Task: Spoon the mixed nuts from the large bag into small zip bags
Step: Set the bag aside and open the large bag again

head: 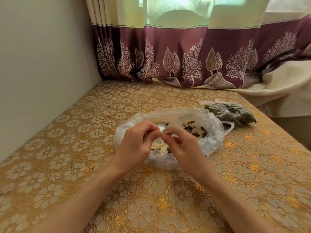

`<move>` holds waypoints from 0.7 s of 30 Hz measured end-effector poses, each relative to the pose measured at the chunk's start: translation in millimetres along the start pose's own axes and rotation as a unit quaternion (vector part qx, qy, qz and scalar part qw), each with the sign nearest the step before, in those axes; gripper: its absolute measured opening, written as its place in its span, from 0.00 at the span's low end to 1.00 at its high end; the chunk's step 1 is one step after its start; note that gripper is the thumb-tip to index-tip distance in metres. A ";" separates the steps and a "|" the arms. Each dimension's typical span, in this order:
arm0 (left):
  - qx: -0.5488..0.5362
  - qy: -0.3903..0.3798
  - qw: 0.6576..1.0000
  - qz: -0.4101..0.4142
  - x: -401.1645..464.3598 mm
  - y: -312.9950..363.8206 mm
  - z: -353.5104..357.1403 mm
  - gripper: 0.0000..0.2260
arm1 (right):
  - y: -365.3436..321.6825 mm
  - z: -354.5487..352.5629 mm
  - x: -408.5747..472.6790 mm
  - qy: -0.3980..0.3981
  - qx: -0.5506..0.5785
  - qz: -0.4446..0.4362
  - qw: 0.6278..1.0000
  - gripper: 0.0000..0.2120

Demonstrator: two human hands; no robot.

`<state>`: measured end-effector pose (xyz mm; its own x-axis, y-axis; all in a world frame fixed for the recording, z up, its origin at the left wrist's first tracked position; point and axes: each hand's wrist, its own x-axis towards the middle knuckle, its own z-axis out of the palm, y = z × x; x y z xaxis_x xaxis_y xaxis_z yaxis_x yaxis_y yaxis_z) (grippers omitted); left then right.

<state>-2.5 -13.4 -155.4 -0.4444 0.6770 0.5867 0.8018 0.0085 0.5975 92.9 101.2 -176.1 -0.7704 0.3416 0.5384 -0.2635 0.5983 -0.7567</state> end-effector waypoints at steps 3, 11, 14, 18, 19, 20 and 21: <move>-0.083 0.007 0.994 -0.070 -0.6 2.1 3.1 0.04 | -1.7 -1.7 0.3 -0.001 0.028 0.024 0.999 0.04; -0.041 0.062 0.997 -0.016 -0.4 7.6 8.0 0.02 | -8.4 -4.8 2.5 0.051 0.232 0.121 0.964 0.06; -0.087 0.009 0.995 -0.040 1.1 6.8 4.2 0.06 | -7.7 -9.8 1.5 0.039 0.255 0.136 0.957 0.07; -0.157 0.001 0.986 -0.053 3.3 3.3 -6.0 0.05 | -9.0 -9.2 2.2 0.004 0.254 0.123 0.959 0.09; -0.159 -0.003 0.986 -0.051 3.6 1.9 -8.7 0.05 | -9.0 -9.5 2.8 -0.001 0.246 0.120 0.962 0.11; -0.149 -0.005 0.988 -0.044 3.6 0.8 -10.4 0.05 | -8.9 -9.8 2.9 -0.004 0.235 0.117 0.965 0.12; -0.129 -0.006 0.991 -0.032 3.1 0.3 -10.9 0.04 | -9.0 -9.6 2.9 -0.007 0.225 0.115 0.967 0.12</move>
<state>-8.0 -19.2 -147.5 -0.4851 0.6892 0.5383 0.6429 -0.1362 0.7538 98.6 103.8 -164.2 -0.8452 0.4169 0.3344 -0.3086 0.1301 -0.9423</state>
